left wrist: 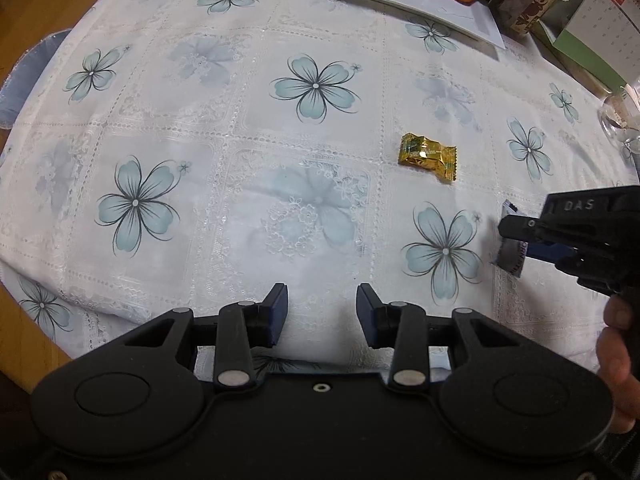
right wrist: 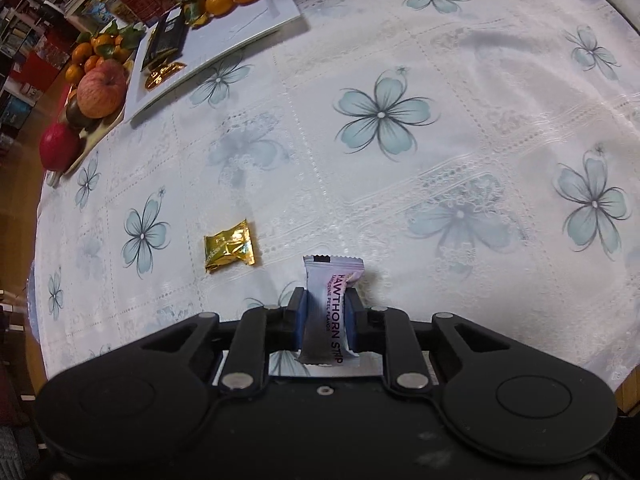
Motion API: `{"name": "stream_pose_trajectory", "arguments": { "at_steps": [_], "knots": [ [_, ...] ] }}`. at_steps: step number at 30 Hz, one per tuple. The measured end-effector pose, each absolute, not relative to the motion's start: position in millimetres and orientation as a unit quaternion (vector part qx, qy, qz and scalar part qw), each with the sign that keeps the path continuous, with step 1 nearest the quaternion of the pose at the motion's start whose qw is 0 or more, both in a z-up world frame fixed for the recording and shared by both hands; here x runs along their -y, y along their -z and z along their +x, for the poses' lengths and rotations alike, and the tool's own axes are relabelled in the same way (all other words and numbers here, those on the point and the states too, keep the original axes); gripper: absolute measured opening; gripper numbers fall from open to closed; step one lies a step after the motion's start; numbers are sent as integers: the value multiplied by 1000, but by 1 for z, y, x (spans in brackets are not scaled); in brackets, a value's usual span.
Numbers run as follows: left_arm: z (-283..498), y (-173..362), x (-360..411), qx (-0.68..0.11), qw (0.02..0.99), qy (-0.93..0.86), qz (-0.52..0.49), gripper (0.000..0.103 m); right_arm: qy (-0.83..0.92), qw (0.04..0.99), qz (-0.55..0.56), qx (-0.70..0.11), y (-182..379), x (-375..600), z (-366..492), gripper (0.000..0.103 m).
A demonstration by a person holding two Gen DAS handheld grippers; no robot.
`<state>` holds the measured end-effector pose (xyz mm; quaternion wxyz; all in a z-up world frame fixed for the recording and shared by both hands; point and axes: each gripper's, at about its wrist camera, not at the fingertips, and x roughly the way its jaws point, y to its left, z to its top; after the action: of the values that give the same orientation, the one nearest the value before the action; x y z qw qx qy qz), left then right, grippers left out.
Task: Organize snacks
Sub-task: 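Grasp the gold-foil candy with the left tool while the right holds the hawthorn packet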
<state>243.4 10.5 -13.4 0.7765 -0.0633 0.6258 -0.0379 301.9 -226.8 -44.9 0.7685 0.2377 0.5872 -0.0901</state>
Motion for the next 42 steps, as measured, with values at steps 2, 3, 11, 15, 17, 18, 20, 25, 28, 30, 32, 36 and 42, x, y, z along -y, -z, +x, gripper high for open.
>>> {"name": "stream_pose_trajectory", "arguments": {
  "at_steps": [2,3,11,15,17,18,20,25,28,30,32,36,42],
  "knots": [
    [246,15,-5,-624,778,41,-63,48,93,771,239,-584,38,237,295,21],
    [248,15,-3,-624,778,42,-61,48,93,770,241,-583,35,242,293,21],
    [298,3,28,-610,789,40,-50,48,81,766,270,-578,14,266,282,21],
    [337,2,50,-601,798,34,-36,48,71,766,286,-571,4,272,280,21],
    [353,7,62,-593,805,25,-12,48,71,768,291,-566,1,274,279,21],
    [359,11,68,-590,807,19,0,48,72,769,292,-563,0,275,279,21],
    [368,21,73,-589,808,4,16,48,74,772,293,-559,-3,277,280,21],
    [377,44,78,-621,783,-4,36,48,76,773,302,-553,-6,284,279,21],
    [369,48,79,-629,775,-1,56,49,76,774,304,-550,-7,286,278,21],
    [361,49,79,-637,767,2,77,49,77,774,305,-549,-8,286,279,21],
    [350,49,77,-645,759,19,88,49,75,774,304,-551,-8,285,279,21],
    [332,43,71,-655,747,46,98,48,71,773,302,-553,-7,281,278,21],
    [322,19,69,-635,765,79,67,48,73,771,299,-557,-5,280,277,21]
  ]
}}
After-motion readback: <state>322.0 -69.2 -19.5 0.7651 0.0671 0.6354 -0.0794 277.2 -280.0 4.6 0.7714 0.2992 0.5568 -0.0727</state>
